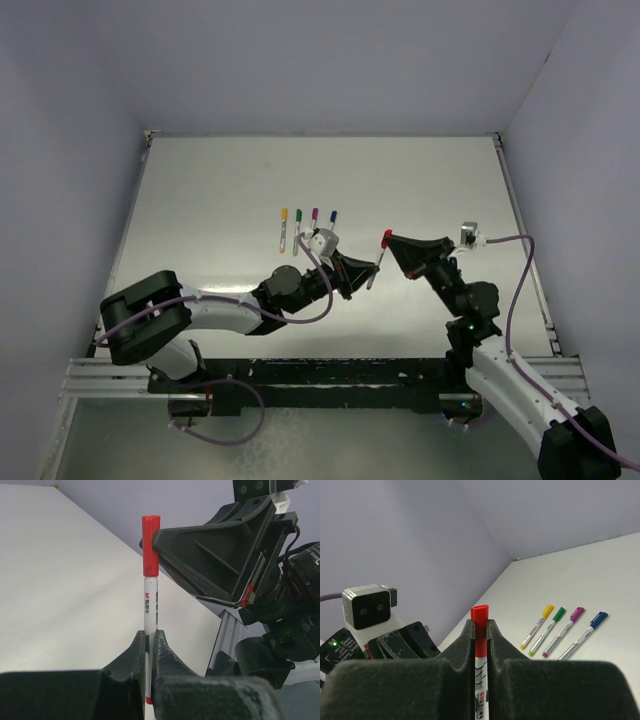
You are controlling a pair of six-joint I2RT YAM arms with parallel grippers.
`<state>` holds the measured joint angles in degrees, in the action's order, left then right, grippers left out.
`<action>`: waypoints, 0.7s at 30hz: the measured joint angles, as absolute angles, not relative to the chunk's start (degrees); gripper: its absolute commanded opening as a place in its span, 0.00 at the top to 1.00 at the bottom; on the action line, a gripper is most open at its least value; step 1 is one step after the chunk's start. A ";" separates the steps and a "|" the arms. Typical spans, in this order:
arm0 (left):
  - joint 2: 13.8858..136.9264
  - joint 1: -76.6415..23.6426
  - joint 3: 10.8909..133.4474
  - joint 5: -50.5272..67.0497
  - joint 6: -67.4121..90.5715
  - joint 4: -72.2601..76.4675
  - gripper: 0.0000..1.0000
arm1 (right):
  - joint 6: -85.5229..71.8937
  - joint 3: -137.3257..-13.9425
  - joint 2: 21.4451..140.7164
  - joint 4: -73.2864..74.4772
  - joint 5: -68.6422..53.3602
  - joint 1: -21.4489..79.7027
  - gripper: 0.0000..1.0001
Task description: Insert the pens into the pen caps
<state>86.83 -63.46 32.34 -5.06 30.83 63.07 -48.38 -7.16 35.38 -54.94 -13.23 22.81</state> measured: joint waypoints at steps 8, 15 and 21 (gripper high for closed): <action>89.54 -62.13 35.00 -3.42 30.85 60.60 1.00 | -48.56 -7.46 39.90 -56.16 -14.57 22.04 1.00; 89.73 -59.57 37.54 0.40 30.68 55.90 1.00 | -46.63 -9.23 40.27 -52.53 -14.33 21.80 1.00; 89.14 -58.46 39.42 2.50 30.22 52.14 1.00 | -44.27 -10.41 38.81 -48.49 -13.32 21.80 1.00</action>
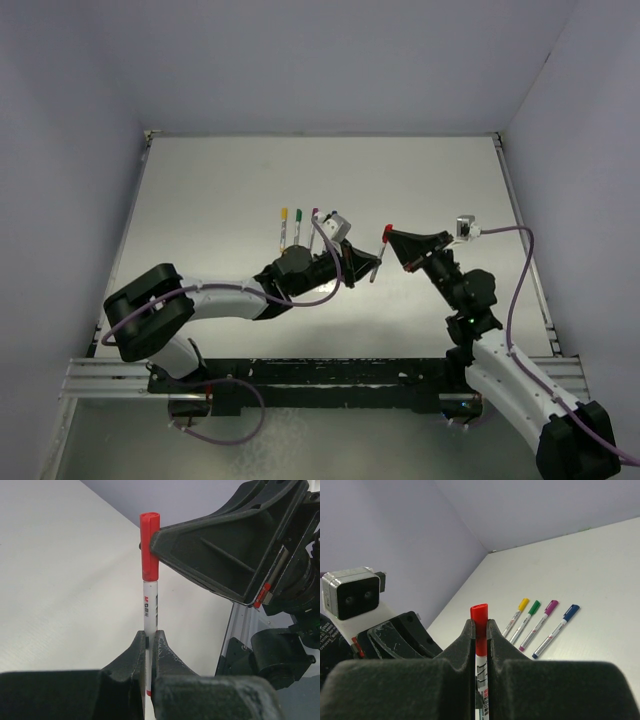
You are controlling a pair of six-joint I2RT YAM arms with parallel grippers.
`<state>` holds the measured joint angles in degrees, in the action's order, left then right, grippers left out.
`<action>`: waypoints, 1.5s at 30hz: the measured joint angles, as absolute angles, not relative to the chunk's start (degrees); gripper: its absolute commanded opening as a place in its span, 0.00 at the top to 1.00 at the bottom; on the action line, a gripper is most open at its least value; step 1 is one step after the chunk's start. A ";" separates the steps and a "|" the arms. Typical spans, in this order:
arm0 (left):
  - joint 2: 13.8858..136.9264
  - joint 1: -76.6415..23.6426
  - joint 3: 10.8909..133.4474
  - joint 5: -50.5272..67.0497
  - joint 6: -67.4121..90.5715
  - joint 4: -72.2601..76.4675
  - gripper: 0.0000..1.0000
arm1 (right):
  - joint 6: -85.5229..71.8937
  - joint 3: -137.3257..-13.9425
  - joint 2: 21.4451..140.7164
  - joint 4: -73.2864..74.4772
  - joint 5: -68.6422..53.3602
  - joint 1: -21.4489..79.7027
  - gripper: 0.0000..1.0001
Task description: Insert the pens into the pen caps
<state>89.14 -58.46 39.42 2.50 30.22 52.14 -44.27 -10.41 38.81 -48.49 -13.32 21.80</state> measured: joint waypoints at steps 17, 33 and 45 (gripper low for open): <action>88.38 -57.06 44.51 4.89 27.00 42.81 1.00 | -39.94 -12.21 39.03 -45.15 -8.36 24.23 1.00; 83.11 -55.88 44.29 2.94 25.85 37.95 1.00 | -37.95 -20.73 41.93 -36.99 -2.55 27.38 0.62; 83.64 -55.13 45.21 -8.95 25.98 23.64 1.00 | -34.26 -27.68 36.71 -23.59 3.46 28.05 0.47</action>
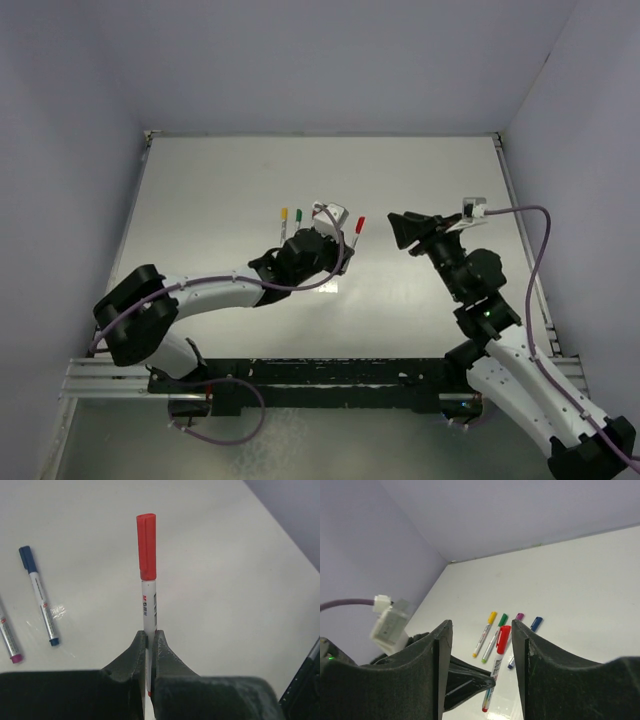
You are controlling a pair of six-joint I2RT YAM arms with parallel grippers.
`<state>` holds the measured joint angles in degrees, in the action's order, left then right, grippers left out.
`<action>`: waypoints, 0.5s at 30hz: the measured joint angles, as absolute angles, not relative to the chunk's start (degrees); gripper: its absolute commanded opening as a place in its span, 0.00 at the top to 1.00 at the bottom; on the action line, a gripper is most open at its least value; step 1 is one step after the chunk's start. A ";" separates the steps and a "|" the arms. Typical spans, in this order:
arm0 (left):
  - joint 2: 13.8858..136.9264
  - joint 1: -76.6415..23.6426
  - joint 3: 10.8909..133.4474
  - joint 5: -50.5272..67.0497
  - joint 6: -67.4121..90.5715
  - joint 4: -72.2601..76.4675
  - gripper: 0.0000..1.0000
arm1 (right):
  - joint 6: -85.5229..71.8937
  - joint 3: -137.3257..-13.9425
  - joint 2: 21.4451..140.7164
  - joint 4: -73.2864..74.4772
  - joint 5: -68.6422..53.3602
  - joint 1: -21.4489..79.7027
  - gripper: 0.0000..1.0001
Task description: Insert the pens into the pen caps
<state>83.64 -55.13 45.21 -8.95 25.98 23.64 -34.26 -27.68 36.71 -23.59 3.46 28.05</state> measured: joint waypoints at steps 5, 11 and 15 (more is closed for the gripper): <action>91.07 -55.13 50.28 -11.18 25.74 16.51 1.00 | -34.00 -29.17 33.93 -15.25 8.32 28.08 0.40; 100.18 -54.02 59.66 -11.81 25.82 11.00 1.00 | -35.51 -29.43 33.80 -4.64 13.02 28.05 0.38; 104.90 -52.27 63.96 -11.86 25.98 7.57 1.00 | -36.82 -29.23 34.04 -0.67 14.04 28.08 0.37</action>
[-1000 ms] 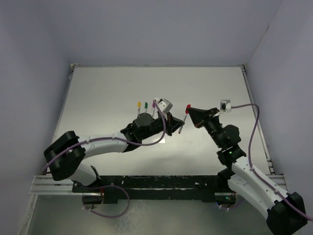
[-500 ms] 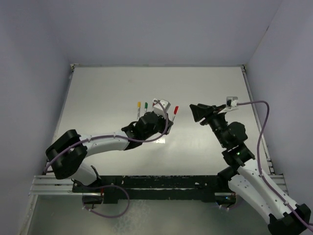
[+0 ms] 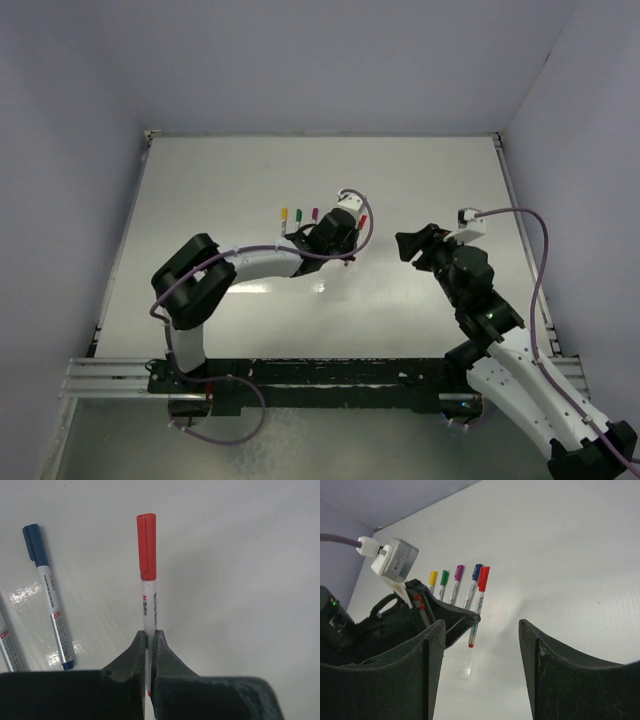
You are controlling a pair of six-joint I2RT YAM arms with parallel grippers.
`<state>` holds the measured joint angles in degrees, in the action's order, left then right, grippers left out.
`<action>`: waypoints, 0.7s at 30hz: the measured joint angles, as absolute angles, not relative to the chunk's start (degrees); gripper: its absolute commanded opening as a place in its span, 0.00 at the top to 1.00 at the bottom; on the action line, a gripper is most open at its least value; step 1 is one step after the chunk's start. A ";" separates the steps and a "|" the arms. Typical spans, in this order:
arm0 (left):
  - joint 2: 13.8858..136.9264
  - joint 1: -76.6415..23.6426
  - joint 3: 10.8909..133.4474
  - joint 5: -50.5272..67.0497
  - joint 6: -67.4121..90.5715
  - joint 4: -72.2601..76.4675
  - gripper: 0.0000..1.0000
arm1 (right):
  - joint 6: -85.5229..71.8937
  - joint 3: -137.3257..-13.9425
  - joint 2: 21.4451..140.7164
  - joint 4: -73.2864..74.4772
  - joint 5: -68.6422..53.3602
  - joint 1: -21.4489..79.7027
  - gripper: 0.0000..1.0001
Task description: Insert the pens into the pen caps
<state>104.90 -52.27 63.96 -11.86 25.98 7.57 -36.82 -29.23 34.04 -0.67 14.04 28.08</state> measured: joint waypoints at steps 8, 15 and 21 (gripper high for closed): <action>111.59 -47.97 71.64 -11.84 26.37 0.60 0.95 | -38.41 -27.81 32.84 1.65 14.17 28.08 0.37; 114.67 -46.13 75.37 -11.79 26.39 -2.68 0.90 | -38.48 -27.64 32.88 1.85 14.17 28.08 0.37; 117.43 -45.76 77.01 -11.70 26.48 -3.88 0.86 | -38.68 -27.64 32.88 1.85 14.17 28.08 0.37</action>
<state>117.43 -45.76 77.01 -11.70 26.48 -3.88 -38.68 -27.64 32.88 1.85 14.17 28.08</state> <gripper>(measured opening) 0.130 0.626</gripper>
